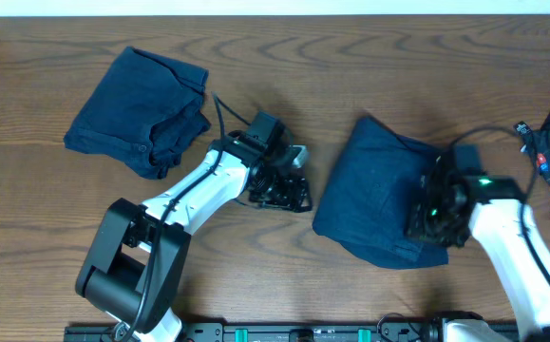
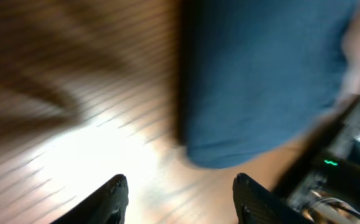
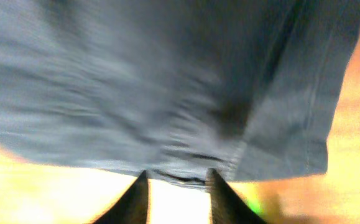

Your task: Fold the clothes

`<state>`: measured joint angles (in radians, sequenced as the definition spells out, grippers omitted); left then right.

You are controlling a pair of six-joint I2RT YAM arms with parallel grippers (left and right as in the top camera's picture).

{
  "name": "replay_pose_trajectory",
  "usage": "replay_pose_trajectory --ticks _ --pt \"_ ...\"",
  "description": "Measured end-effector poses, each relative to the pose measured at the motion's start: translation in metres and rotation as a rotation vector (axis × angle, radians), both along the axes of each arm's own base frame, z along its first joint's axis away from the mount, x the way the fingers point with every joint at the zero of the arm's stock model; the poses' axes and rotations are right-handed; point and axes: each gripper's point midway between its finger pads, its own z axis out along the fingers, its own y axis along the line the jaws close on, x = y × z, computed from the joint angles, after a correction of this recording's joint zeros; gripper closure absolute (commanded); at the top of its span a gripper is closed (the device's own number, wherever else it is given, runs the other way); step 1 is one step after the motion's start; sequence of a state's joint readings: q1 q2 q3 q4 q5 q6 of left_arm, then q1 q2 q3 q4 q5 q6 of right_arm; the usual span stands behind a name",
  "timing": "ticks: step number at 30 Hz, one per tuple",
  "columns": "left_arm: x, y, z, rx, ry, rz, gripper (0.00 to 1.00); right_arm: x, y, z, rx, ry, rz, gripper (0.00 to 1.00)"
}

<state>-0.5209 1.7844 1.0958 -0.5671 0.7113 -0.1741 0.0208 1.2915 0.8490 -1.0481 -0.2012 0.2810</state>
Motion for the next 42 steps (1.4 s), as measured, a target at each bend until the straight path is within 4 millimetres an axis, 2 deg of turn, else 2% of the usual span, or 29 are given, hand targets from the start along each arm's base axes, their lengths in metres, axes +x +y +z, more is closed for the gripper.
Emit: replay_pose_trajectory --ticks 2,4,6,8,10,14,17,22,23,24,27,32,36,37,40,42 --pt "-0.001 -0.015 0.009 -0.072 -0.014 -0.030 0.45 0.026 0.007 0.036 0.063 -0.146 0.014 0.63" --pt "-0.005 -0.028 0.015 -0.119 -0.025 -0.059 0.54 0.045 0.011 0.065 0.100 -0.266 0.024 0.63" --pt "-0.008 -0.039 0.018 -0.144 -0.053 -0.093 0.62 0.060 0.014 0.085 0.122 -0.360 0.035 0.71" --pt "-0.012 -0.048 0.018 -0.147 -0.074 -0.117 0.69 0.069 0.016 0.091 0.133 -0.407 0.034 0.79" --pt "-0.016 -0.053 0.016 -0.130 -0.096 -0.135 0.72 0.082 0.017 0.090 0.142 -0.440 0.023 0.85" --pt "-0.023 -0.061 0.009 -0.088 -0.141 -0.167 0.73 0.109 0.018 0.063 0.167 -0.465 -0.024 0.93" --pt "-0.029 -0.066 0.001 -0.056 -0.151 -0.187 0.75 0.126 0.019 0.026 0.195 -0.446 -0.082 0.99" --pt "-0.038 -0.059 -0.022 0.024 -0.105 -0.196 0.75 0.141 0.020 -0.047 0.230 -0.372 -0.187 0.99" --pt "-0.040 -0.056 -0.024 0.039 -0.093 -0.195 0.73 0.143 0.020 -0.061 0.235 -0.351 -0.199 0.99" --pt "-0.040 -0.054 -0.025 0.046 -0.089 -0.192 0.64 0.144 0.022 -0.071 0.245 -0.337 -0.210 0.99" --pt "-0.039 -0.050 -0.027 0.059 -0.080 -0.185 0.41 0.154 0.029 -0.077 0.296 -0.334 -0.216 0.99" --pt "-0.030 -0.033 -0.027 0.087 -0.024 -0.103 0.33 0.157 0.035 -0.077 0.335 -0.321 -0.197 0.99" --pt "-0.017 -0.025 -0.011 0.036 0.019 -0.020 0.34 0.145 0.040 -0.075 0.348 -0.288 -0.150 0.99" --pt "-0.016 -0.025 -0.006 0.014 0.029 -0.006 0.42 0.138 0.040 -0.074 0.346 -0.274 -0.139 0.99" --pt "-0.018 -0.028 0.000 -0.011 0.060 0.010 0.78 0.115 0.039 -0.067 0.326 -0.233 -0.109 0.99" --pt "-0.022 -0.031 0.001 -0.016 0.067 -0.001 0.93 0.103 0.038 -0.056 0.313 -0.227 -0.091 0.96"
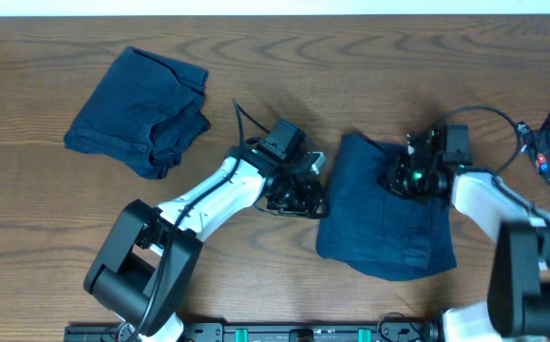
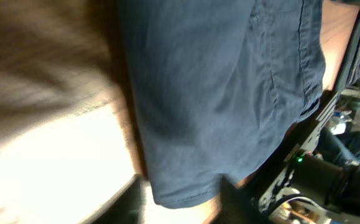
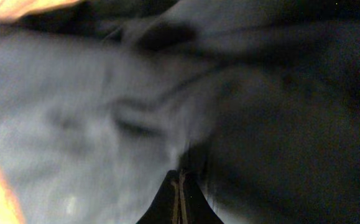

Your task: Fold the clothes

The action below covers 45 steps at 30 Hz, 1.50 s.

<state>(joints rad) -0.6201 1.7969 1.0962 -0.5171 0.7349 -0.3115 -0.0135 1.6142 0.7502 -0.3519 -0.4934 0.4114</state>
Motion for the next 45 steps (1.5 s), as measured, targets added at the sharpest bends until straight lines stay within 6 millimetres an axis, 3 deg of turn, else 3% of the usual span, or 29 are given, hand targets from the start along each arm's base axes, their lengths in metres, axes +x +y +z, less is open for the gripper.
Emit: replay_pose_trajectory --ticks 6,8,12,15,18,22,24,26,29,34,39,42,44,45 --pt "-0.016 -0.014 -0.009 0.069 -0.076 -0.070 0.94 0.002 -0.011 0.060 -0.085 -0.181 -0.002 0.89" --pt "-0.017 -0.017 -0.014 0.112 -0.127 -0.085 0.94 0.006 -0.019 0.065 -0.131 -0.213 -0.021 0.89" --pt "-0.018 -0.018 -0.021 0.165 -0.171 -0.090 0.94 0.015 -0.042 0.049 -0.262 -0.201 -0.079 0.88" --pt "-0.018 -0.015 -0.027 0.191 -0.154 -0.070 0.94 0.016 -0.057 0.020 -0.346 -0.143 -0.098 0.99" --pt "-0.015 -0.011 -0.030 0.219 -0.158 -0.051 0.94 -0.001 -0.061 -0.019 -0.376 -0.003 -0.082 0.99" --pt "-0.001 -0.003 -0.033 0.256 -0.195 -0.008 0.94 -0.024 -0.063 -0.023 -0.363 0.154 -0.145 0.99" --pt "0.012 0.003 -0.033 0.262 -0.217 0.027 0.94 -0.043 -0.061 -0.024 -0.341 0.261 -0.197 0.99" --pt "0.024 0.013 -0.033 0.273 -0.219 0.069 0.78 -0.055 -0.055 -0.024 -0.306 0.325 -0.226 0.99" --pt "0.035 0.027 -0.034 0.282 -0.204 0.104 0.75 -0.060 -0.048 -0.023 -0.256 0.363 -0.253 0.99" --pt "0.029 0.047 -0.032 0.275 -0.096 0.125 0.74 -0.065 -0.027 -0.022 -0.152 0.398 -0.242 0.99" --pt "0.017 0.052 -0.002 0.212 -0.073 0.106 0.70 -0.068 0.001 -0.022 -0.050 0.410 -0.186 0.99" --pt "-0.001 0.047 0.018 0.186 -0.080 0.057 0.71 -0.065 0.014 -0.022 -0.016 0.387 -0.151 0.99" --pt "-0.016 0.041 0.021 0.185 -0.067 0.013 0.90 -0.063 0.020 -0.022 0.005 0.373 -0.139 0.99" --pt "-0.021 0.039 0.019 0.186 -0.059 0.004 0.94 -0.061 0.021 -0.022 0.011 0.368 -0.138 0.99"
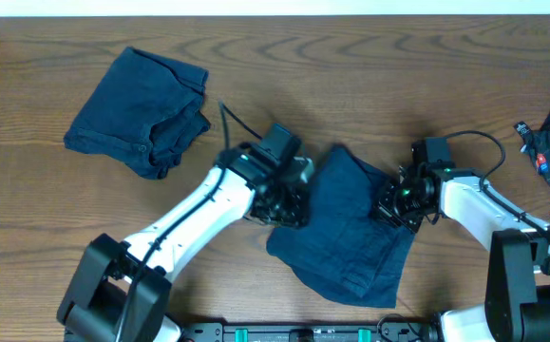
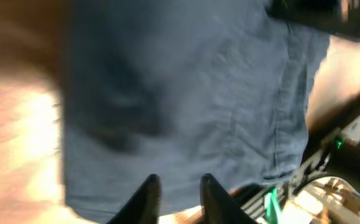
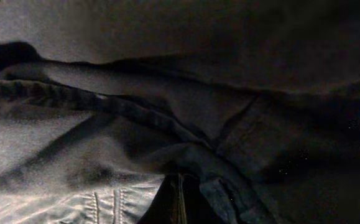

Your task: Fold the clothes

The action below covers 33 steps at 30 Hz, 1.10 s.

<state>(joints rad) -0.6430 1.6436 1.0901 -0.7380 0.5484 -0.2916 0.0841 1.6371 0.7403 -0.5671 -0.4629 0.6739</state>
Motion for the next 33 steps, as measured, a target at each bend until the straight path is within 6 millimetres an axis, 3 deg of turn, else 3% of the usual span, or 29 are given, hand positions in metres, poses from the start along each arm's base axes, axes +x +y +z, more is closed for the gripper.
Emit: replay_pose_trajectory --ticks 3,6,9,11,15,18,21,24,26,29,30,33 --pt "-0.023 -0.003 -0.014 0.014 0.035 -0.040 0.94 0.005 0.003 0.000 0.020 -0.025 -0.001 0.99" --pt "-0.040 0.006 -0.041 0.037 0.085 -0.008 0.94 0.012 0.005 0.000 0.033 -0.056 0.000 0.99" --pt "-0.051 0.016 -0.063 0.044 0.120 0.037 0.94 0.015 0.006 0.001 0.038 -0.071 0.001 0.99" --pt "-0.050 0.016 -0.067 0.027 0.125 0.061 0.94 0.014 0.006 0.000 0.037 -0.068 0.006 0.99" --pt "-0.019 0.011 -0.064 -0.058 0.053 0.125 0.94 0.005 0.003 0.001 0.019 -0.043 0.024 0.99" --pt "0.031 0.009 -0.051 -0.156 -0.079 0.208 0.94 -0.004 -0.001 0.001 -0.001 -0.013 0.035 0.99" --pt "0.071 0.020 -0.037 -0.207 -0.167 0.290 0.94 -0.010 -0.003 0.003 -0.011 -0.010 0.058 0.99" --pt "0.099 0.033 -0.024 -0.224 -0.215 0.349 0.94 -0.006 0.003 0.013 0.020 -0.099 0.137 0.98" --pt "0.109 0.037 -0.015 -0.239 -0.228 0.358 0.91 0.003 0.013 0.029 0.074 -0.217 0.220 0.98" --pt "0.117 0.043 0.001 -0.245 -0.210 0.355 0.77 0.016 0.030 0.067 0.161 -0.442 0.355 0.94" --pt "0.117 0.046 0.007 -0.240 -0.186 0.357 0.71 0.020 0.034 0.082 0.176 -0.517 0.389 0.92" --pt "0.111 0.056 0.015 -0.209 -0.116 0.366 0.65 0.027 0.039 0.116 0.178 -0.695 0.455 0.87"
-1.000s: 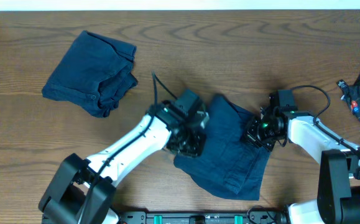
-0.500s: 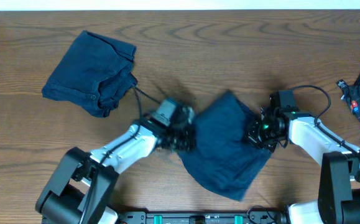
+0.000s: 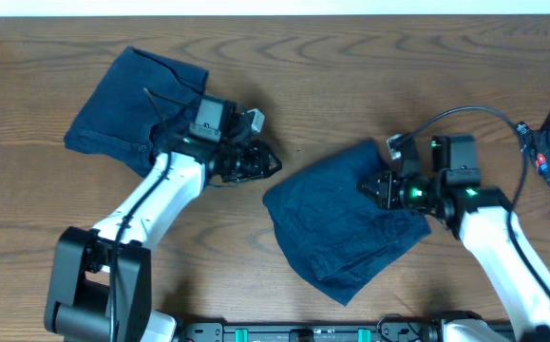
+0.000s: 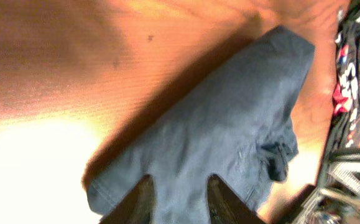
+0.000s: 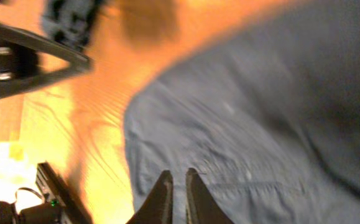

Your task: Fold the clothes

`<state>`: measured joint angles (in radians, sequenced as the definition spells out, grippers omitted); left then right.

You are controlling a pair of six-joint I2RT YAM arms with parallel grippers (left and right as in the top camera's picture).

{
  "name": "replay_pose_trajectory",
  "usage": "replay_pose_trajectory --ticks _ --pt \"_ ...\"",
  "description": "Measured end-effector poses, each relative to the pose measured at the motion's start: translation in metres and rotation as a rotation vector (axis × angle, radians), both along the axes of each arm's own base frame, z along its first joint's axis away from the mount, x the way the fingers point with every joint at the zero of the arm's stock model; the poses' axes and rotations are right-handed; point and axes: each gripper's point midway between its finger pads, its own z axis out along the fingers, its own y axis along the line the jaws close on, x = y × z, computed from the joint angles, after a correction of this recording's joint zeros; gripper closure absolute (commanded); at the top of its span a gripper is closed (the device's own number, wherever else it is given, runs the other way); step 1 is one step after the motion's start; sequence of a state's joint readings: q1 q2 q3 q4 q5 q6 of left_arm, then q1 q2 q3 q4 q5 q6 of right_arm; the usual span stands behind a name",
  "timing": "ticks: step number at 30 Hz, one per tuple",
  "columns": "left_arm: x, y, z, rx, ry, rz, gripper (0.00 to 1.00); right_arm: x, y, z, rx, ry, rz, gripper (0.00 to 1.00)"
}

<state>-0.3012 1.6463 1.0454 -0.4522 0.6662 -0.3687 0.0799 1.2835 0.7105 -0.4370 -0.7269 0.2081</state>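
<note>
A loose dark blue garment point(image 3: 336, 228) lies crumpled on the wooden table, right of centre; it also fills the lower left wrist view point(image 4: 229, 124) and most of the right wrist view point(image 5: 260, 106). My left gripper point(image 3: 261, 161) point(image 4: 178, 202) is open, hanging over bare wood to the left of the garment and apart from it. My right gripper point(image 3: 377, 187) point(image 5: 178, 190) is over the garment's upper right part. Its fingers stand a narrow gap apart with nothing seen between them.
A folded dark blue garment point(image 3: 137, 109) rests at the back left, just behind the left arm. A heap of black and red clothes point(image 4: 347, 62) sits at the table's right edge. The left arm point(image 5: 36, 43) shows at the top left of the right wrist view.
My left gripper has moved from the garment's left edge back to the left and stands clear of it. My right gripper no longer pinches the cloth. The garment lies turned and more spread.
The garment lay at the right with my right gripper open at its right edge and my left gripper open beside it. Then the right gripper was shut on the cloth. The garment then sat further left with both grippers on it. Now both are off it.
</note>
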Motion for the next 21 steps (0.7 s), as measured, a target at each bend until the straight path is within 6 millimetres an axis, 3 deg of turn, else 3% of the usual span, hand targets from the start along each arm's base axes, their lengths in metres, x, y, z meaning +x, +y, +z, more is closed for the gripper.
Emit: replay_pose_trajectory --ticks 3,9,13,16,18,21 --pt "-0.020 0.010 0.000 0.028 0.115 0.005 0.64 0.004 -0.003 0.013 -0.022 -0.078 -0.004 0.87" --pt "-0.071 0.019 -0.014 0.092 0.306 -0.037 0.60 0.019 -0.014 -0.007 -0.106 -0.078 -0.044 0.88" --pt "-0.104 0.021 -0.034 0.136 0.386 -0.085 0.60 0.032 -0.006 -0.038 -0.132 -0.048 -0.022 0.91" --pt "-0.119 0.024 -0.043 0.156 0.424 -0.097 0.59 0.042 -0.001 -0.064 -0.150 -0.024 -0.017 0.92" --pt "-0.121 0.025 -0.045 0.160 0.429 -0.096 0.58 0.050 -0.009 -0.084 -0.186 0.016 -0.078 0.92" --pt "-0.120 0.026 -0.045 0.163 0.424 -0.098 0.48 0.053 -0.030 -0.113 -0.275 0.121 -0.227 0.99"
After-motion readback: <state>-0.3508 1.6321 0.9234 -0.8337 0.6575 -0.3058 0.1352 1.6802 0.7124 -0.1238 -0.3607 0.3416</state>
